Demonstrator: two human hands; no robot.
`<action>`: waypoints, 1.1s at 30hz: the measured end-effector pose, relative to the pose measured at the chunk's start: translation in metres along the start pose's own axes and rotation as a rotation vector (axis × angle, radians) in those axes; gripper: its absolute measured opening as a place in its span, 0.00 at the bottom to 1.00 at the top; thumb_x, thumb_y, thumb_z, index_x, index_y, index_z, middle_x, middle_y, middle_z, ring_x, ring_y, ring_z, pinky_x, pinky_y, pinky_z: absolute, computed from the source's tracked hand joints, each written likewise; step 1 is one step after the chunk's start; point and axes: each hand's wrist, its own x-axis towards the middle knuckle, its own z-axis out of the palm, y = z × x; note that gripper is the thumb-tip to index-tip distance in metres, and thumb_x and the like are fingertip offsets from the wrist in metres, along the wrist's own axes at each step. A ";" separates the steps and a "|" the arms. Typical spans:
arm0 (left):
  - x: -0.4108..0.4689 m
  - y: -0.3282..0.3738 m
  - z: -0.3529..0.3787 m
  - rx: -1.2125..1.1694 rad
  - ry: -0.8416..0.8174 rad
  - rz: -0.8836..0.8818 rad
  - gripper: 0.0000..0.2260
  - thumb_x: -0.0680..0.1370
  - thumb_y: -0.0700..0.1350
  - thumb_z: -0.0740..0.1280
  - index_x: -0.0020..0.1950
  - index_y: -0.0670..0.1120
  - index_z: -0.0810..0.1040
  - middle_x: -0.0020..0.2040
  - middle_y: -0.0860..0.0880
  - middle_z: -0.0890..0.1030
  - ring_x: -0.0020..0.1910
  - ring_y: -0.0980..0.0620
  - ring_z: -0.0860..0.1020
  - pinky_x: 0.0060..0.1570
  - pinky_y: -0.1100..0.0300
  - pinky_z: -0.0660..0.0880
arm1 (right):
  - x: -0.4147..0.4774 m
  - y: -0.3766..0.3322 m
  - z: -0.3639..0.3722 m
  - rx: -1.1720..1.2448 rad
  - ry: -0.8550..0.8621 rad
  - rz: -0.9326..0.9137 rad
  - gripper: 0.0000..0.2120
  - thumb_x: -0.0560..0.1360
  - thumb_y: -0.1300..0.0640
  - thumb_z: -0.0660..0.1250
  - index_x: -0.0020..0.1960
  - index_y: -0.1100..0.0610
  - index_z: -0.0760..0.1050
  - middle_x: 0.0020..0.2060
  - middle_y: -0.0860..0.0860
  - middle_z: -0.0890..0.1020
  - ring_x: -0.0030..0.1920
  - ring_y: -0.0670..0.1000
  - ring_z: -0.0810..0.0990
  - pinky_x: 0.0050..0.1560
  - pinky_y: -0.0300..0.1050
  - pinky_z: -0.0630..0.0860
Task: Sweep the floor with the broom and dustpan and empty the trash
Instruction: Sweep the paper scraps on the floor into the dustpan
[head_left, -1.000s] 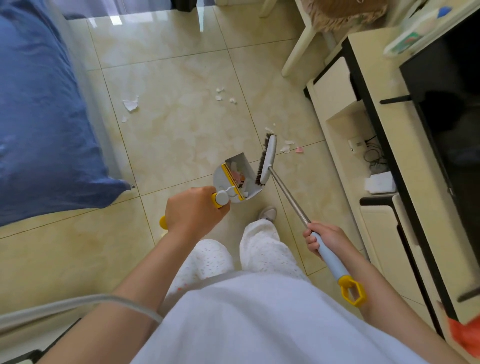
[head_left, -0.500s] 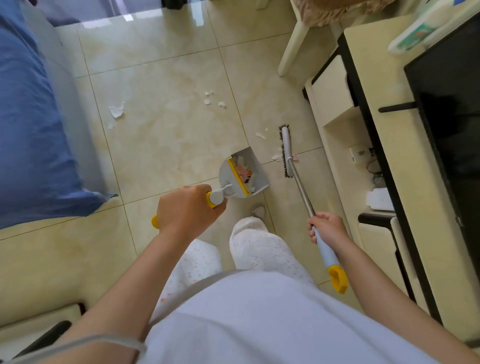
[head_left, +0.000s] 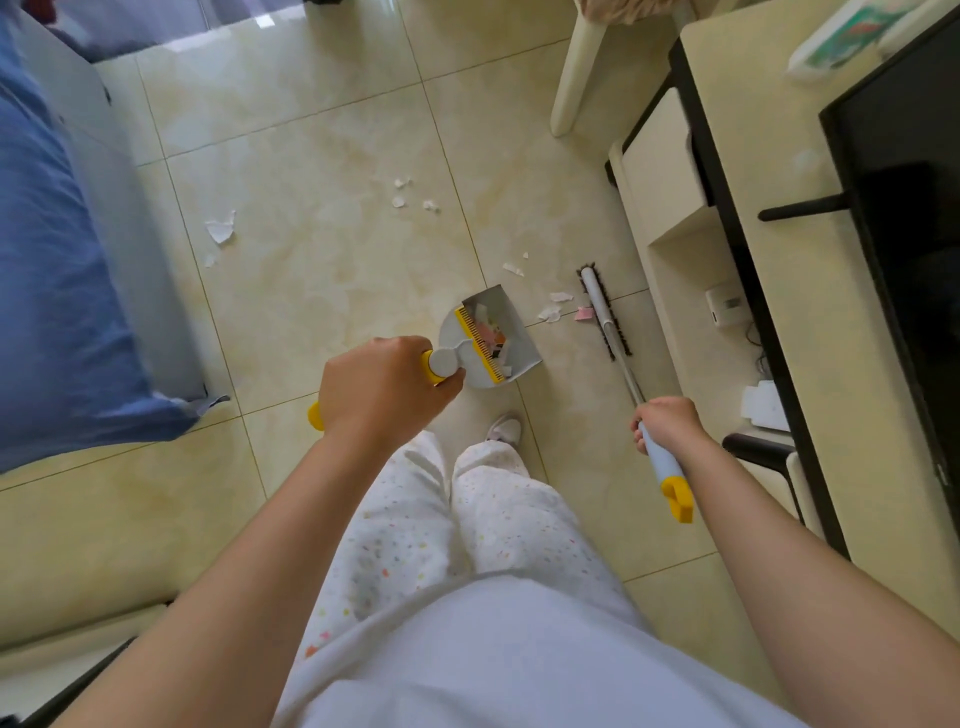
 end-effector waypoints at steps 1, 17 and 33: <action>0.004 0.003 -0.001 0.005 0.001 0.000 0.20 0.73 0.62 0.63 0.34 0.47 0.73 0.31 0.50 0.75 0.31 0.46 0.74 0.29 0.63 0.61 | 0.007 -0.003 0.000 0.011 -0.005 0.008 0.10 0.74 0.70 0.56 0.34 0.64 0.68 0.28 0.58 0.71 0.25 0.51 0.66 0.22 0.36 0.64; 0.039 0.026 -0.015 0.034 -0.019 -0.008 0.21 0.73 0.59 0.63 0.28 0.47 0.63 0.25 0.51 0.66 0.27 0.47 0.70 0.26 0.64 0.56 | -0.033 -0.011 0.003 -0.111 -0.243 -0.016 0.10 0.75 0.71 0.60 0.55 0.62 0.70 0.31 0.58 0.73 0.26 0.53 0.67 0.18 0.34 0.64; 0.049 0.012 -0.025 0.047 -0.062 -0.039 0.22 0.74 0.60 0.61 0.29 0.46 0.65 0.25 0.51 0.68 0.27 0.48 0.70 0.26 0.65 0.56 | -0.014 -0.054 -0.012 0.030 -0.053 -0.015 0.15 0.75 0.72 0.60 0.61 0.69 0.70 0.29 0.59 0.72 0.18 0.50 0.67 0.16 0.32 0.64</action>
